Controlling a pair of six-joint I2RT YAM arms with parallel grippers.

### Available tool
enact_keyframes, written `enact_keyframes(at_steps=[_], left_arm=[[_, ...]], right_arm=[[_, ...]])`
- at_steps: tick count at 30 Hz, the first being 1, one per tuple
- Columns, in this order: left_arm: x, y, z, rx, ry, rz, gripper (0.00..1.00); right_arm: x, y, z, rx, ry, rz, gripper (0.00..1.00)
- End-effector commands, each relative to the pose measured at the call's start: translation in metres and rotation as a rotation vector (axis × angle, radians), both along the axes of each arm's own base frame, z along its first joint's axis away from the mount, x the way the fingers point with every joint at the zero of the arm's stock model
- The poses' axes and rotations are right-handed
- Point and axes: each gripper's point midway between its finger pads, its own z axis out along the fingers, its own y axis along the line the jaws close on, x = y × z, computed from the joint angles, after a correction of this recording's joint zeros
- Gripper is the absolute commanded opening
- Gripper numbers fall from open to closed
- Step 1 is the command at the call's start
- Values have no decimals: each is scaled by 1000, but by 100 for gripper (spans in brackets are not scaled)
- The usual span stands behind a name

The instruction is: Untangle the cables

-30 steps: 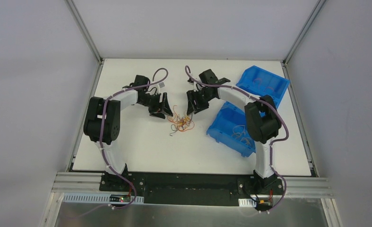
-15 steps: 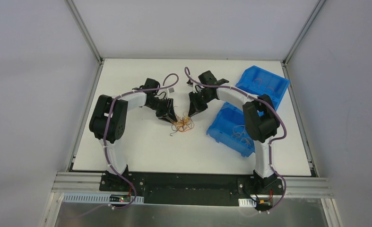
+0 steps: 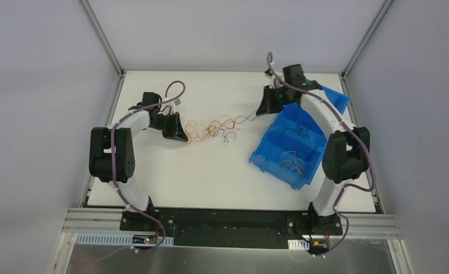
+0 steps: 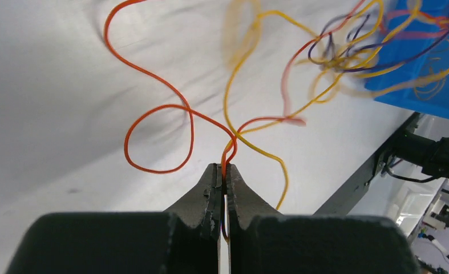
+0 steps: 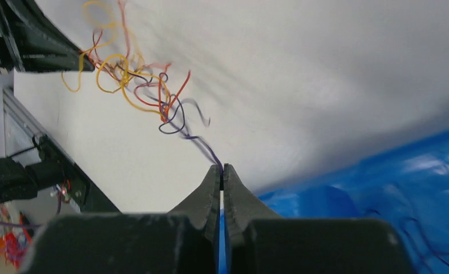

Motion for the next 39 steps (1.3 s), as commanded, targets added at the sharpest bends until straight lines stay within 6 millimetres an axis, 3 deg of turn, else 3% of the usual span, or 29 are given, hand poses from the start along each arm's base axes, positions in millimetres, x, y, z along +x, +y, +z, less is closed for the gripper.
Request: enact_keyframes(at_steps=[1,6,12,16,27,35,39], left_arm=[[-22,50,-13,103,54,16,0],[-23,95,-24,196,88,52,0],[-19,126,-32,249,139,93,0],[-16,136,-35,285,153,102,0],[-19,153,-45,348,201,85,0],[-31,163,-56,403,232,60,0],[-34,164,-58,403,240,60,0]], right_arm=[[28,-57,69,17,-153,-142,0],[52,-110,128,59,-284,-274,0],[60,-150,176,63,-405,-350,0],[65,-173,211,73,-498,-404,0],[70,-234,349,223,-782,-614,0],[57,-270,427,287,-981,-737,0],[51,-273,437,301,-1001,-745,0]])
